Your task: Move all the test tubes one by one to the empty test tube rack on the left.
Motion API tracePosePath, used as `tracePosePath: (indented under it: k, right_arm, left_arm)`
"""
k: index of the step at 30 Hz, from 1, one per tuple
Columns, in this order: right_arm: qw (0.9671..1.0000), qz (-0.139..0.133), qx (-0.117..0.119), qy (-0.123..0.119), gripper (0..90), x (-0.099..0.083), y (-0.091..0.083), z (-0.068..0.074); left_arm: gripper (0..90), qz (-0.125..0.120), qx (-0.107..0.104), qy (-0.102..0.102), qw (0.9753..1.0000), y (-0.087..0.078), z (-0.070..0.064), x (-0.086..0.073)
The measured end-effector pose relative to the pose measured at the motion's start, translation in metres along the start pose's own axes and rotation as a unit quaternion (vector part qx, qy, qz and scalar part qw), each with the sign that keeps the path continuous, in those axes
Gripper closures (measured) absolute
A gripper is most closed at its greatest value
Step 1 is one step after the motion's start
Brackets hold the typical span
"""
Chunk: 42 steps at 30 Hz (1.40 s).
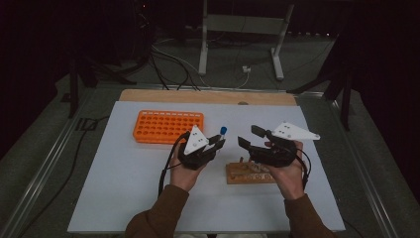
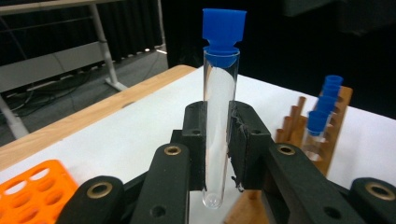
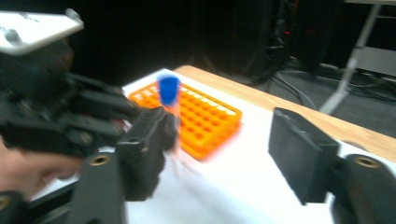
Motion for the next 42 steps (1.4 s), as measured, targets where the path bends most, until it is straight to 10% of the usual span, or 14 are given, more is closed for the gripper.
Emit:
tracePosePath:
  k: [20,42]
  right_arm:
    - [0.9924,-0.002,-0.122,0.02,0.1,-0.041,-0.068,-0.06]
    - [0.9871,-0.035,-0.147,0.054,0.1,-0.057,-0.099,-0.08]
  left_arm:
    - [78.4,0.005,0.077,-0.025,0.9967,0.016,0.062,-0.014]
    - [78.4,0.059,0.147,-0.051,0.9861,0.058,0.09,-0.053]
Point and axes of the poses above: each handheld gripper's, and its own axes: y roughly forward along the jaws, x roughly out of its top, z roughly to its left, the point moved 8 cm from there along y, roughly forward along the jaws, and after that the axes turned 13 degrees about x, right-handed, at the moved point
